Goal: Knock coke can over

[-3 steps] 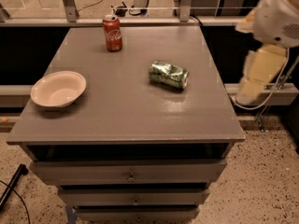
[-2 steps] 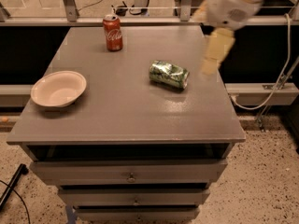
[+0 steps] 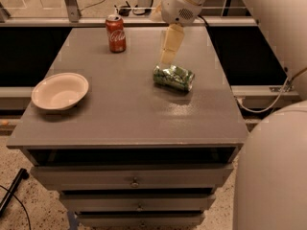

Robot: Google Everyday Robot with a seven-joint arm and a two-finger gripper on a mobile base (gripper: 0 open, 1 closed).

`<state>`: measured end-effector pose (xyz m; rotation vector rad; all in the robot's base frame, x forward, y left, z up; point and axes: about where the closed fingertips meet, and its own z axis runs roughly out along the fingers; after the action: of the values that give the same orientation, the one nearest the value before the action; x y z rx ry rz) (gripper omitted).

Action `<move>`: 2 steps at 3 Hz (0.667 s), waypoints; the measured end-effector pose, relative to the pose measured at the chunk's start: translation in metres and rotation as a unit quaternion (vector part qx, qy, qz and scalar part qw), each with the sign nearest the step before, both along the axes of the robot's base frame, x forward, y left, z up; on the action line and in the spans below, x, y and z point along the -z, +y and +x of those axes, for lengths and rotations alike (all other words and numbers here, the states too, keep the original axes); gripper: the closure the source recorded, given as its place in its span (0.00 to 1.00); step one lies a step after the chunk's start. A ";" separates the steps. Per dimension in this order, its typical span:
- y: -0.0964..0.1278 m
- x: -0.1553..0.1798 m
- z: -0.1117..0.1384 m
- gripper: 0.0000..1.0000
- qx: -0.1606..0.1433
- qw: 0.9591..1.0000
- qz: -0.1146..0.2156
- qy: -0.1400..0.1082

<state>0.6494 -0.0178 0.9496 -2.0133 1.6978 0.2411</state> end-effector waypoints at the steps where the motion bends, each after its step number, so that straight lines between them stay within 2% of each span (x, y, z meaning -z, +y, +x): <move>1: 0.004 0.005 0.011 0.00 0.006 1.000 0.027 -0.003; 2: 0.011 0.012 0.047 0.00 0.022 0.992 0.115 -0.043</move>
Offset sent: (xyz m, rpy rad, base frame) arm 0.0953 0.0117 0.0057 0.4252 -0.2666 -0.1231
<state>0.6968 -0.0073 0.9379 -1.7912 1.5818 0.3155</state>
